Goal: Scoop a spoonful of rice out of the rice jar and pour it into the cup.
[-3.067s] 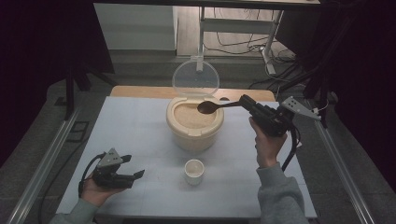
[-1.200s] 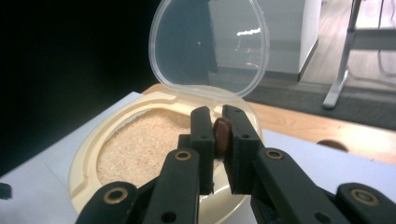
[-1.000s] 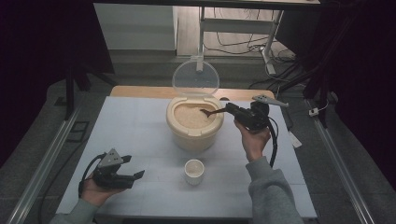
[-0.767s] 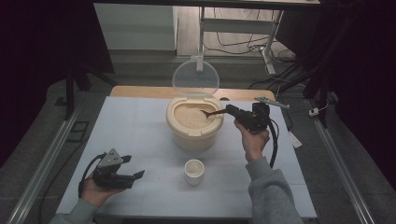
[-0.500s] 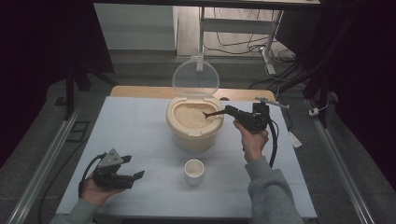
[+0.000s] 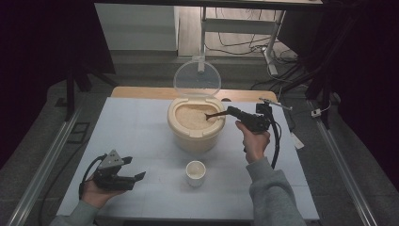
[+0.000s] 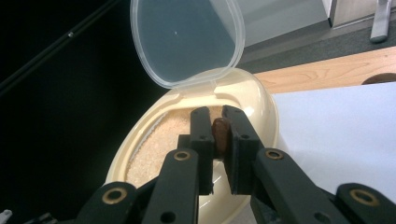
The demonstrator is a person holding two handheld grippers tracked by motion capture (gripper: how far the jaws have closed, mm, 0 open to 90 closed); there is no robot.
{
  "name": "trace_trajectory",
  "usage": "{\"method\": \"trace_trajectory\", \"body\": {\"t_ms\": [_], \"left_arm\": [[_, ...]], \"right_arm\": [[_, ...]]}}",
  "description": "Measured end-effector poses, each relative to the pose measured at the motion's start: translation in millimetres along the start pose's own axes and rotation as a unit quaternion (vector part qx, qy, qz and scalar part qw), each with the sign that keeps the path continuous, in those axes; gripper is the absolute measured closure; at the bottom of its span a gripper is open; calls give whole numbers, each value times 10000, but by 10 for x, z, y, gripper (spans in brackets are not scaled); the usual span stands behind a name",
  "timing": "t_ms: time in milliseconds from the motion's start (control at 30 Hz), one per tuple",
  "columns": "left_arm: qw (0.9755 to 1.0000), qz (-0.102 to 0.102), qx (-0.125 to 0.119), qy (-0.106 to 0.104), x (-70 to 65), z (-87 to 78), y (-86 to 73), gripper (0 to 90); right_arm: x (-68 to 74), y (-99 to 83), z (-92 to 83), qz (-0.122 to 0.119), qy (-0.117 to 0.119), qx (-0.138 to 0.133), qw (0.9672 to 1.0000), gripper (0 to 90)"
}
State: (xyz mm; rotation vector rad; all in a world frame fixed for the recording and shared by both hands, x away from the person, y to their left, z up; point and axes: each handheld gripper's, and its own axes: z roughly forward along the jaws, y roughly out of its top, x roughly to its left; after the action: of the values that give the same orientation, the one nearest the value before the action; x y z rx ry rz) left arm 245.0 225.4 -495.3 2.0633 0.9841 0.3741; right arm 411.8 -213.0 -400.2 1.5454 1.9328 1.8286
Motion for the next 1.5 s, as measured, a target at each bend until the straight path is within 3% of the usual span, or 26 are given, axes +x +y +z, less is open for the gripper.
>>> {"method": "trace_trajectory", "body": {"t_ms": [267, 433, 700, 1133, 1500], "left_arm": [[10000, 11, -6, 9, -6, -4, 4, 219], [10000, 3, -9, 9, -2, -2, 3, 219], [10000, 11, -20, 7, -3, -4, 4, 218], [10000, 43, -7, 28, -13, 4, 7, 217], [10000, 41, -8, 33, -10, 3, 6, 217]], "right_arm": [[-40, 11, -14, 292, 82, -63, 9995, 829], [-98, 31, -27, 701, 177, -111, 9973, 829], [-150, 59, -46, 1100, 298, -98, 9934, 829], [-222, 85, -139, 1356, 458, -202, 9895, 829], [-305, 56, -166, 1652, 629, -219, 9840, 829]]}}
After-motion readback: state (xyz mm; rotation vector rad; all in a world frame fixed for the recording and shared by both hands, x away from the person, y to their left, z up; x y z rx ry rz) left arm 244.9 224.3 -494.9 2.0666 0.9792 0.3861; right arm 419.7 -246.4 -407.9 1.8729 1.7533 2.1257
